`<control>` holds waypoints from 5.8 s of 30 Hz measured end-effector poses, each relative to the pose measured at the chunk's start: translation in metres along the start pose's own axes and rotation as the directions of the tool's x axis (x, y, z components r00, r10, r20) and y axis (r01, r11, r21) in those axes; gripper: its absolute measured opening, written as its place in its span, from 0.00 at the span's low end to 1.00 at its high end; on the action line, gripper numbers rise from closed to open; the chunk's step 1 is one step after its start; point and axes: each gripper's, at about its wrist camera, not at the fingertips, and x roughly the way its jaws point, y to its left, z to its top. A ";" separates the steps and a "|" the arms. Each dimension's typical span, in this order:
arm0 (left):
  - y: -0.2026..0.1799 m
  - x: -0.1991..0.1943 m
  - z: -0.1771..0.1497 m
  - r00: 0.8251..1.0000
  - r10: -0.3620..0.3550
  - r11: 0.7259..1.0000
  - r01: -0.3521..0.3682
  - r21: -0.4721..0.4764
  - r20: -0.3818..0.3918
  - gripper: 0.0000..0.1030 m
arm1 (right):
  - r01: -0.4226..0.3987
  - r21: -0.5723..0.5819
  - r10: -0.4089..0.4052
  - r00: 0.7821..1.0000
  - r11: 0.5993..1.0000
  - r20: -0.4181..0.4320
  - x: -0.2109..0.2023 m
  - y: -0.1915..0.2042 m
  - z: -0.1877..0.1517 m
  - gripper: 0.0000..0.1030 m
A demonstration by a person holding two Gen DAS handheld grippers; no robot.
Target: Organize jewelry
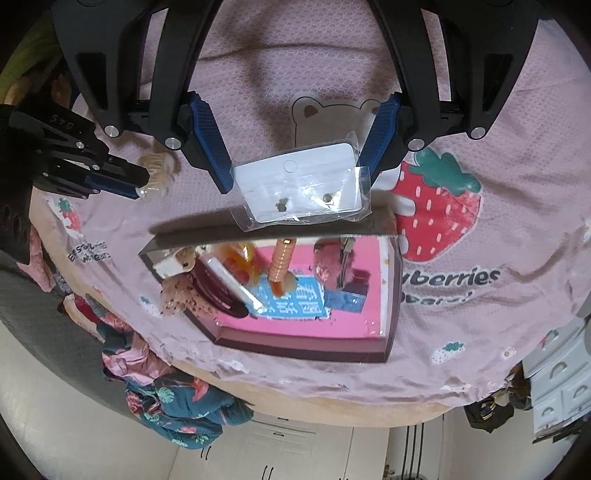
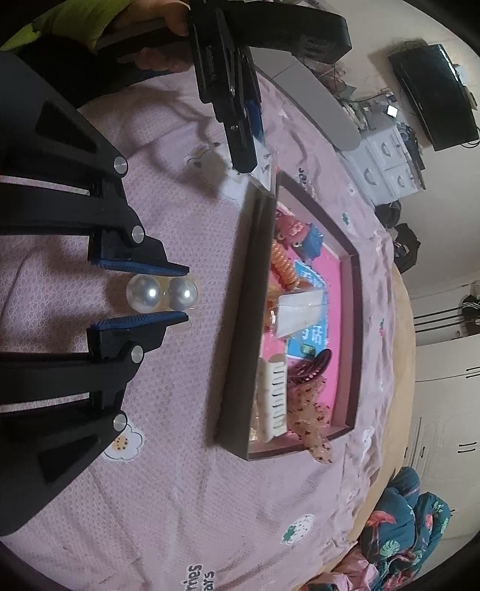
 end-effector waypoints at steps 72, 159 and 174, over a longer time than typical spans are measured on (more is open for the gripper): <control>-0.015 0.043 0.082 1.000 0.027 0.999 -0.027 0.039 0.008 0.77 | 0.121 0.059 -0.125 0.990 0.991 0.066 0.002 -0.056 0.077 0.24; -0.029 -0.073 -0.036 0.976 0.142 0.989 -0.147 0.018 0.166 0.91 | 0.262 0.082 -0.275 0.922 0.962 0.274 -0.102 0.019 -0.029 0.96; -0.029 -0.075 -0.034 0.976 0.139 0.989 -0.144 0.018 0.169 0.91 | 0.264 0.082 -0.276 0.923 0.961 0.268 -0.100 0.019 -0.030 0.96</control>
